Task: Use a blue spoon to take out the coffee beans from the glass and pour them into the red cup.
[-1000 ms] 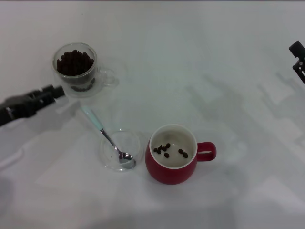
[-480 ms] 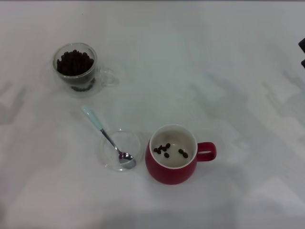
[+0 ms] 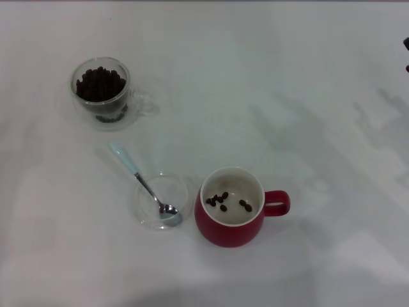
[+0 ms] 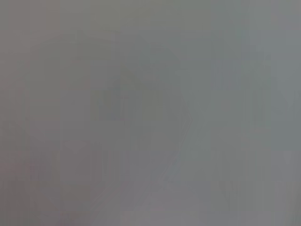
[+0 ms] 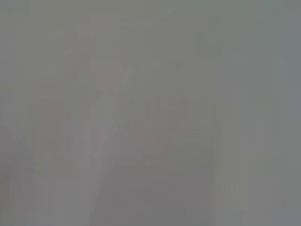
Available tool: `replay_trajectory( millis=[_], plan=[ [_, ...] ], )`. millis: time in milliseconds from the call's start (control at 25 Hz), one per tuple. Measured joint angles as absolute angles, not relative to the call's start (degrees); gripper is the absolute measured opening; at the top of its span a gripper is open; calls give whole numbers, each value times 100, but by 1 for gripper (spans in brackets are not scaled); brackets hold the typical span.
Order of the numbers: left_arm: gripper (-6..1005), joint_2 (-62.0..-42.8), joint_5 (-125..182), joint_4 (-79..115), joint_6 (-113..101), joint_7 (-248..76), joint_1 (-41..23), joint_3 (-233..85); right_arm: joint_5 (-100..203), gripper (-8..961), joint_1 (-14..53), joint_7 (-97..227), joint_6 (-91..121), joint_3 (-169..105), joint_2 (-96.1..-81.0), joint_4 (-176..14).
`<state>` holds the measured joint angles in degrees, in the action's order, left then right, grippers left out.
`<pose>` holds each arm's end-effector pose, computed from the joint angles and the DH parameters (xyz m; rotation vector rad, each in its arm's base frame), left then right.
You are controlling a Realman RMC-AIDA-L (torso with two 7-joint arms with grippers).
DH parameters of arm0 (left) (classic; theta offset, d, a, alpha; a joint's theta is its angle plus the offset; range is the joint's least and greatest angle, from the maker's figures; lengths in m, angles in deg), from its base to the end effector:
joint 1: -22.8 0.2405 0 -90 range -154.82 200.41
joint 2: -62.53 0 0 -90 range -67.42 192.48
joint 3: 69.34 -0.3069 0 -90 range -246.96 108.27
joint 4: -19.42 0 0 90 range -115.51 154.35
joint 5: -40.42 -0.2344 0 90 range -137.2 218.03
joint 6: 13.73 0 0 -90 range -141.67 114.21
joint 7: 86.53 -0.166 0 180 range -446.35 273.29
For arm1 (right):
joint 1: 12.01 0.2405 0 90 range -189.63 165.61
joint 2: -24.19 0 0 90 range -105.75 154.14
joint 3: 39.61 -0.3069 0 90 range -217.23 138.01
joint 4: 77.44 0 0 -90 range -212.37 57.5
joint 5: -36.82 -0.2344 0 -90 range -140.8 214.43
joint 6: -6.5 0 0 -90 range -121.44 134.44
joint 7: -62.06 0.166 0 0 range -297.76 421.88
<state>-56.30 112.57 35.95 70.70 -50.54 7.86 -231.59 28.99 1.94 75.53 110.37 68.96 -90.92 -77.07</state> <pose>-0.4708 0.2735 0.0307 -1.5526 -0.6260 -0.7145 0.3915 0.2592 0.0004 -1.7168 0.1443 0.9385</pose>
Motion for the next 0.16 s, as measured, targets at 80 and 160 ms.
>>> replay_trajectory(
  millis=[80, 160],
  plan=[
    [454, -5632, 11389, 3453, 6898, -5343, 788, -23159, 2899, 606, 194, 7554, 10940, 6894, -9093, -7833],
    [454, -5635, 11521, 3361, 6807, -5503, 793, -23159, 2899, 606, 198, 7555, 10799, 6894, -9094, -7972]
  ],
)
